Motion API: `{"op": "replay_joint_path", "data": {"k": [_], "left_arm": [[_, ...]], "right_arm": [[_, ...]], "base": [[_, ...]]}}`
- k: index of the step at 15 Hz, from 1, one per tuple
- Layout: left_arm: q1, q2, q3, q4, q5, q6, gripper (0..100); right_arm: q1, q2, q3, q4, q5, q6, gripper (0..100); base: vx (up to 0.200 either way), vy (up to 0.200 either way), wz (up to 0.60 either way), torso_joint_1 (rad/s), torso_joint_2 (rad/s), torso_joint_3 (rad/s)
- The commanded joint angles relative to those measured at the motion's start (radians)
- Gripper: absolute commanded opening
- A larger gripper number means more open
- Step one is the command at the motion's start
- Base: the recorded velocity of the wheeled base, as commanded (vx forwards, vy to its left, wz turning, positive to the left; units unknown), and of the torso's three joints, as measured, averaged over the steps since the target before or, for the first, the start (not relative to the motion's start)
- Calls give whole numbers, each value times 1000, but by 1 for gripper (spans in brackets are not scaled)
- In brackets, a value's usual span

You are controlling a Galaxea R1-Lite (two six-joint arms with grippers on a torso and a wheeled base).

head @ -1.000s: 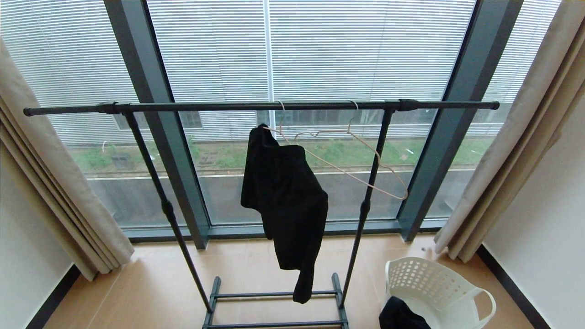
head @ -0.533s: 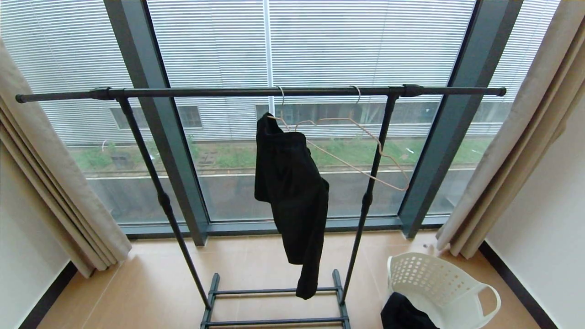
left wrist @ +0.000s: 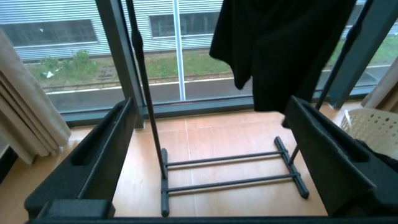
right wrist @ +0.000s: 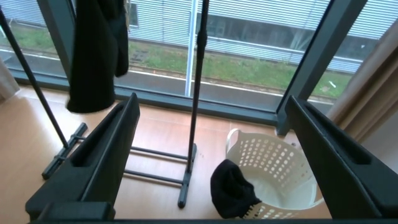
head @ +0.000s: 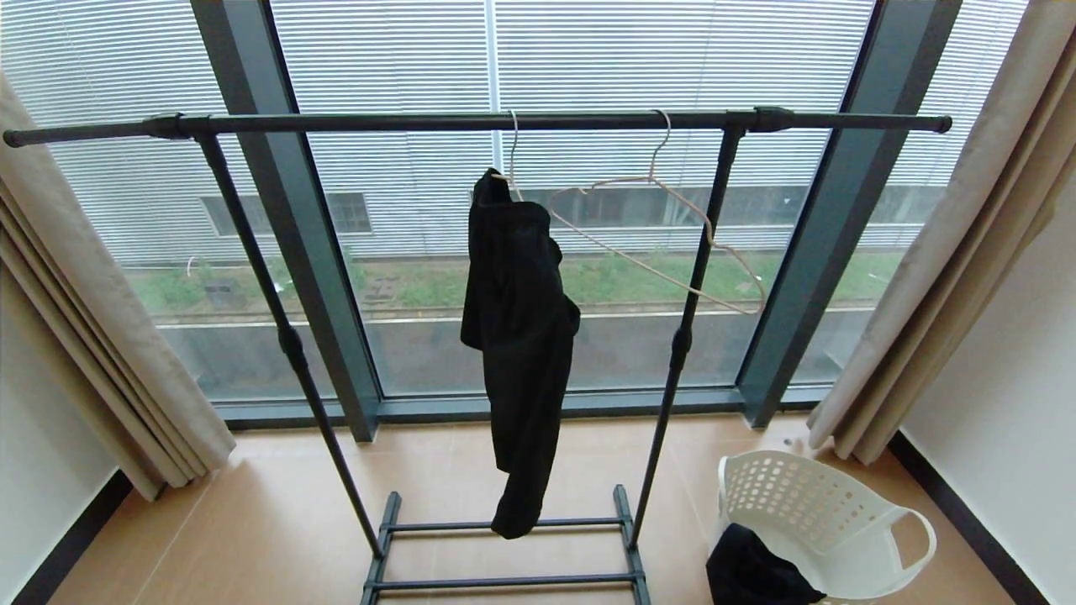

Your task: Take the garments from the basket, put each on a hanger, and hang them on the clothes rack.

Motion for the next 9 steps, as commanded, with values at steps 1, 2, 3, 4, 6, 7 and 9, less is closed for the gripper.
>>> {"op": "replay_joint_path", "data": {"k": [1, 2, 3, 4, 6, 7, 9], "left_arm": [[0, 1, 0, 0, -1, 0, 100], [0, 1, 0, 0, -1, 0, 100], [0, 1, 0, 0, -1, 0, 100], [0, 1, 0, 0, -1, 0, 100], [0, 1, 0, 0, -1, 0, 100], [0, 1, 0, 0, -1, 0, 100], [0, 1, 0, 0, -1, 0, 100]], "right_arm": [[0, 0, 0, 1, 0, -2, 100], [0, 0, 0, 1, 0, -2, 100], [0, 0, 0, 0, 0, -2, 100], [0, 0, 0, 0, 0, -2, 100], [0, 0, 0, 1, 2, -2, 100], [0, 0, 0, 1, 0, -2, 100], [0, 0, 0, 1, 0, -2, 100]], "base": [[0, 0, 0, -217, 554, 320], [0, 0, 0, -212, 540, 334], [0, 0, 0, -222, 554, 320], [0, 0, 0, -217, 549, 344], [0, 0, 0, -212, 545, 327], [0, 0, 0, -193, 515, 330], [0, 0, 0, -181, 513, 332]]}}
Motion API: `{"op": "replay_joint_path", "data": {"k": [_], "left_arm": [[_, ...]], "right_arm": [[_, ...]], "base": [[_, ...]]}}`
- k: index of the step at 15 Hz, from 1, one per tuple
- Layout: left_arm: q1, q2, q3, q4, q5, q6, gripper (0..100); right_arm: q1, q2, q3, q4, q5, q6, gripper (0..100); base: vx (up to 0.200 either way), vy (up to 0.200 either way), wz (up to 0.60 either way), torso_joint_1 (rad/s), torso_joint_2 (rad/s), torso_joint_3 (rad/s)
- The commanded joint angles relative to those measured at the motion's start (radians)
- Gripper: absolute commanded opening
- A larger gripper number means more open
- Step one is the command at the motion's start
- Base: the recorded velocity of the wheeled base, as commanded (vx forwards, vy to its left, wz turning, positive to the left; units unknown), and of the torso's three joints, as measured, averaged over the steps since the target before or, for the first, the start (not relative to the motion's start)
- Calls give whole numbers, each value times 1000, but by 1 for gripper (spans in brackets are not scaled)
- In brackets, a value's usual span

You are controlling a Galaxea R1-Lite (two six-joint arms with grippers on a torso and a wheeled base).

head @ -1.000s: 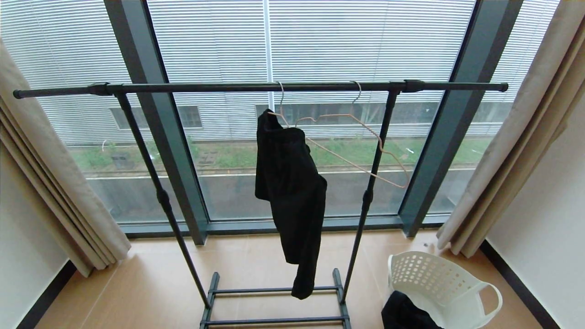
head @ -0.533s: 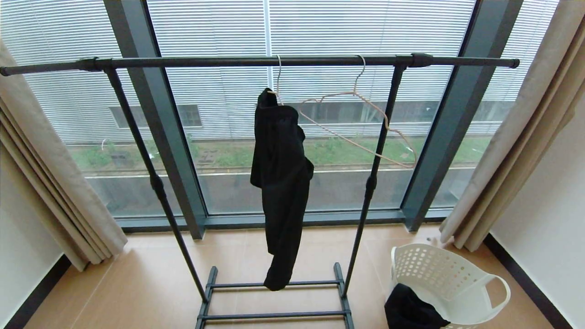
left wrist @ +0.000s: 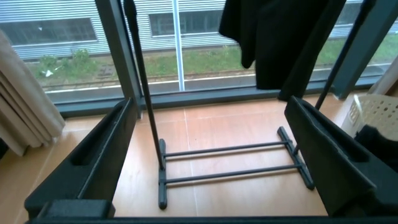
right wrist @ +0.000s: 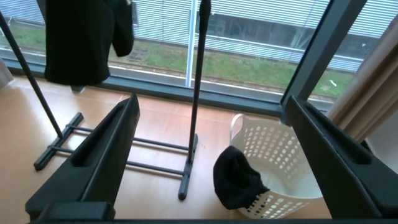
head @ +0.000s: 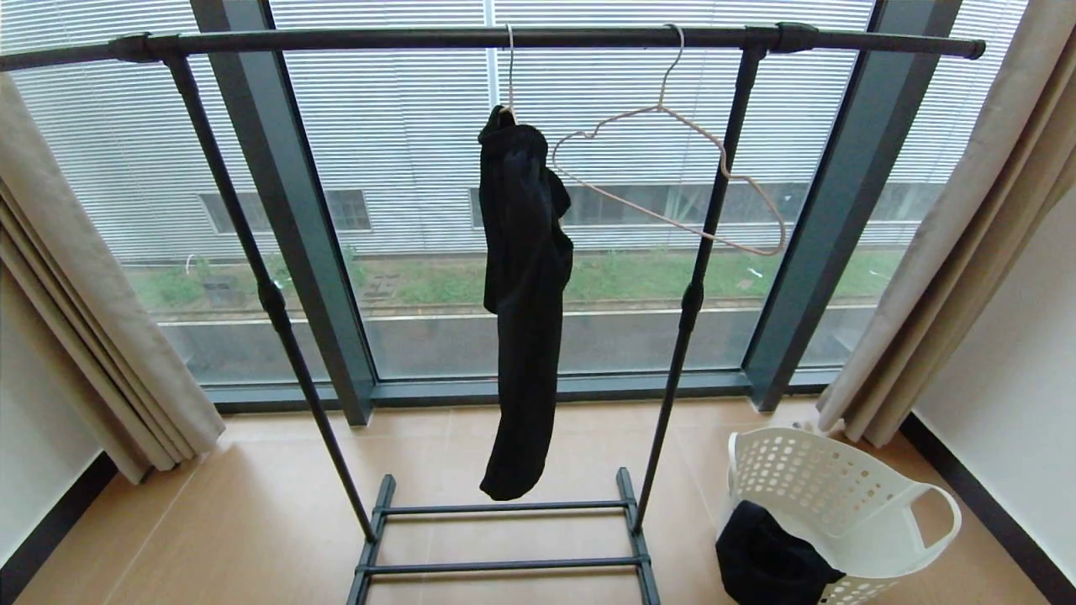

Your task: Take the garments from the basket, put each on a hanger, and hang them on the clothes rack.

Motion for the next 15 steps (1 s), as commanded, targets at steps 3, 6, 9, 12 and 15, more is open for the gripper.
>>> {"op": "replay_joint_path", "data": {"k": [3, 6, 9, 12, 15], "left_arm": [[0, 1, 0, 0, 0, 0, 100], [0, 1, 0, 0, 0, 0, 100], [0, 1, 0, 0, 0, 0, 100], [0, 1, 0, 0, 0, 0, 100], [0, 1, 0, 0, 2, 0, 100]], "right_arm": [[0, 0, 0, 0, 2, -2, 100], [0, 0, 0, 0, 0, -1, 100], [0, 0, 0, 2, 0, -1, 100], [0, 0, 0, 2, 2, -2, 100], [0, 0, 0, 2, 0, -2, 100]], "base": [[0, 0, 0, -162, 489, 330], [0, 0, 0, -147, 489, 334], [0, 0, 0, -59, 206, 152], [0, 0, -400, -6, 43, 30], [0, 0, -600, -4, 4, 5]]}}
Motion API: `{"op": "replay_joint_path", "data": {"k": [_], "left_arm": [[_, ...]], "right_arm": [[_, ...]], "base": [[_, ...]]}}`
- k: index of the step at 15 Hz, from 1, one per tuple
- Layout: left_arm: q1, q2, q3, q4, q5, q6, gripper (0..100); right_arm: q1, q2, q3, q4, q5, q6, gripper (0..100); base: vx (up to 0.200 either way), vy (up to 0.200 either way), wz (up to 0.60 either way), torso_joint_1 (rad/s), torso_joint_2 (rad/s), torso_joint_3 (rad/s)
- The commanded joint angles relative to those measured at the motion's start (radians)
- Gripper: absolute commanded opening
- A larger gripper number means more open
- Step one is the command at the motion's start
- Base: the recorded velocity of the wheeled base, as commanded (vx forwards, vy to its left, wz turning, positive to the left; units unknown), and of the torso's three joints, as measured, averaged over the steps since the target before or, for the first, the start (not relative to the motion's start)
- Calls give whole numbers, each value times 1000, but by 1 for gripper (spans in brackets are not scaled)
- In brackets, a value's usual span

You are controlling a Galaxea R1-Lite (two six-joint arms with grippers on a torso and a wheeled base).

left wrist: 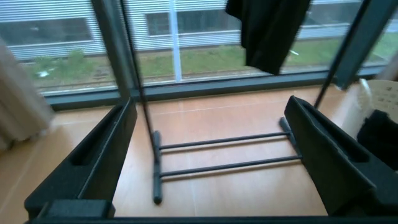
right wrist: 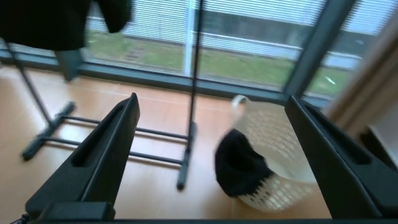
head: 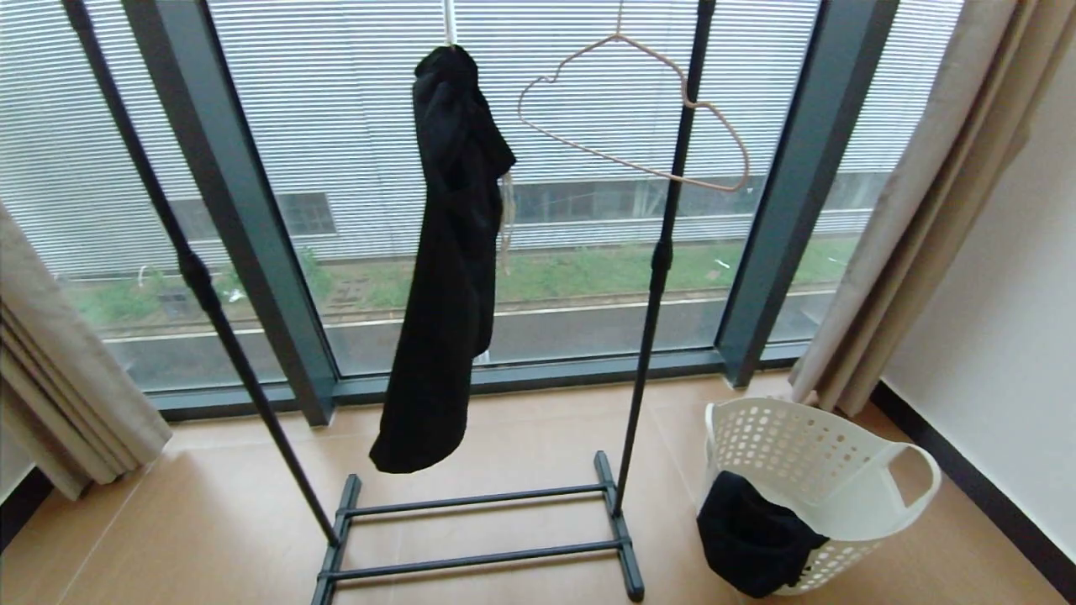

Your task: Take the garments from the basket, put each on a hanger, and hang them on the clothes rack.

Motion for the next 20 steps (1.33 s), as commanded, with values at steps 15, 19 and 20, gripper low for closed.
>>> {"op": "replay_joint_path", "data": {"k": [15, 19, 20], "left_arm": [[0, 1, 0, 0, -1, 0, 100], [0, 1, 0, 0, -1, 0, 100], [0, 1, 0, 0, -1, 0, 100]], "right_arm": [[0, 0, 0, 0, 1, -2, 100], [0, 0, 0, 0, 1, -3, 100], [0, 0, 0, 0, 1, -2, 100]], "base": [[0, -80, -200, 0, 2, 3], [0, 0, -150, -1, 2, 2], [0, 0, 0, 0, 0, 0]]}}
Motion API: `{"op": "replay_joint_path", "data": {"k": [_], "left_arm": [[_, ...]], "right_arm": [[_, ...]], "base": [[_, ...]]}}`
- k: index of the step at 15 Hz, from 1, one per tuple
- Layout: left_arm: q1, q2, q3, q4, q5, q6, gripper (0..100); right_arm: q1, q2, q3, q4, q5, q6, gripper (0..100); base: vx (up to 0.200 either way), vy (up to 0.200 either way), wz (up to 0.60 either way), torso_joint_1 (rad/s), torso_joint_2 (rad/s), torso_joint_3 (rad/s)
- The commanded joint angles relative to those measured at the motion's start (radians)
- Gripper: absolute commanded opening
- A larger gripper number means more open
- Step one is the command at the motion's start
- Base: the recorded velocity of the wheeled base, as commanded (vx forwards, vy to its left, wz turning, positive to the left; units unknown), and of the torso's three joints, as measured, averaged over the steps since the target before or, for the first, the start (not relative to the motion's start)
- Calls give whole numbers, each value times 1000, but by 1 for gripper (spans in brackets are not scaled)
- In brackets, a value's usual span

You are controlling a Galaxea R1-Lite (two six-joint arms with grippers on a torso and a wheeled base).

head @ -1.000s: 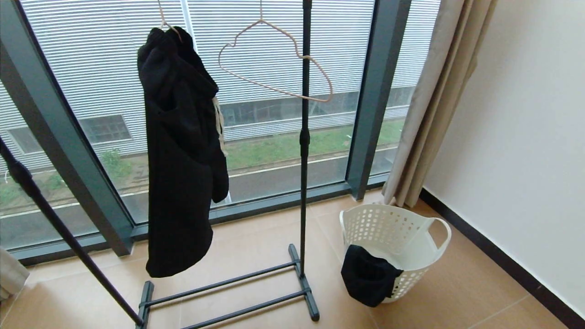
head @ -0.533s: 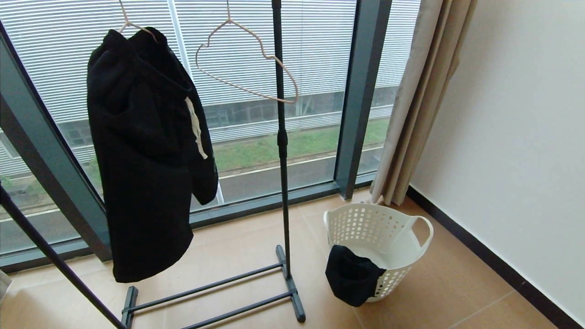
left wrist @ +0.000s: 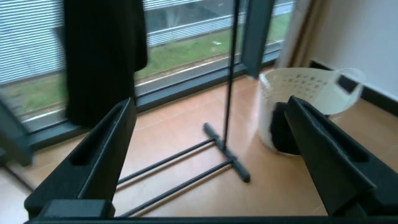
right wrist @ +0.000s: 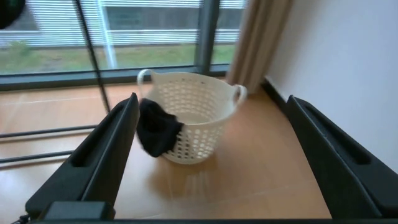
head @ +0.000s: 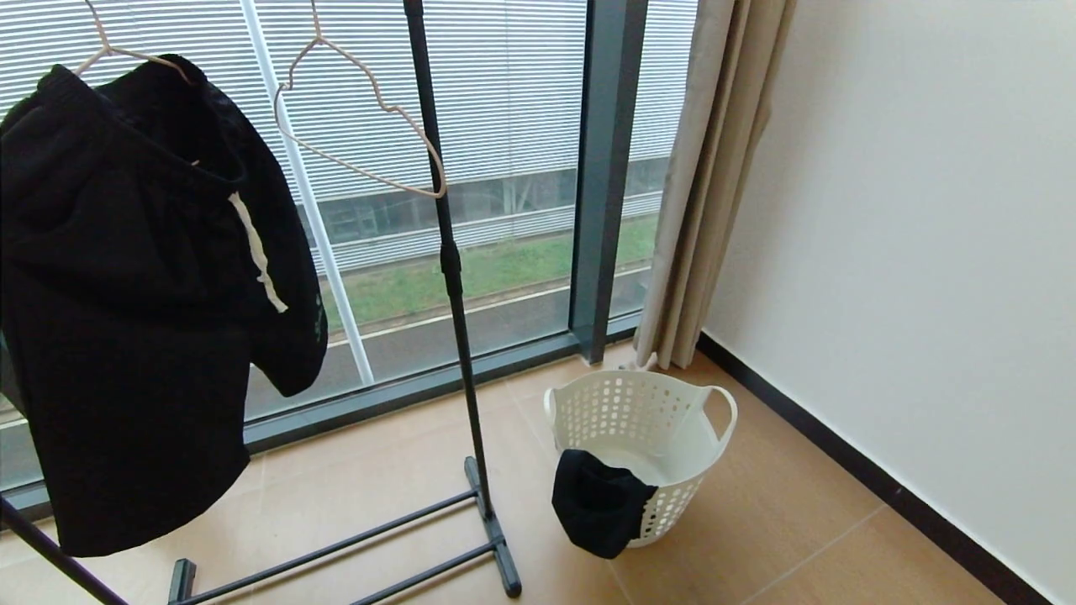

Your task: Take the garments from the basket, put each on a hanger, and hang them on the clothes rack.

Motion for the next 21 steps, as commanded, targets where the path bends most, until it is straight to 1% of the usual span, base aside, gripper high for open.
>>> {"op": "replay_joint_path", "data": {"k": [1, 3, 6, 8, 17, 21], "left_arm": [[1, 1, 0, -1, 0, 0, 100], [1, 1, 0, -1, 0, 0, 100], [1, 1, 0, -1, 0, 0, 100], [1, 1, 0, -1, 9, -15, 100], [1, 1, 0, -1, 6, -10, 100], [1, 1, 0, -1, 6, -10, 100]], "right_arm": [[2, 0, 0, 2, 0, 0, 100], [2, 0, 0, 2, 0, 0, 100], [2, 0, 0, 2, 0, 0, 100], [2, 0, 0, 2, 0, 0, 100], [2, 0, 0, 0, 0, 0, 100], [2, 0, 0, 0, -1, 3, 100]], "base": [[200, 0, 0, 2, 7, -2], [200, 0, 0, -7, 5, 7], [0, 0, 0, 0, 0, 0], [0, 0, 0, 0, 0, 0], [0, 0, 0, 0, 0, 0], [0, 0, 0, 4, 4, -137]]}}
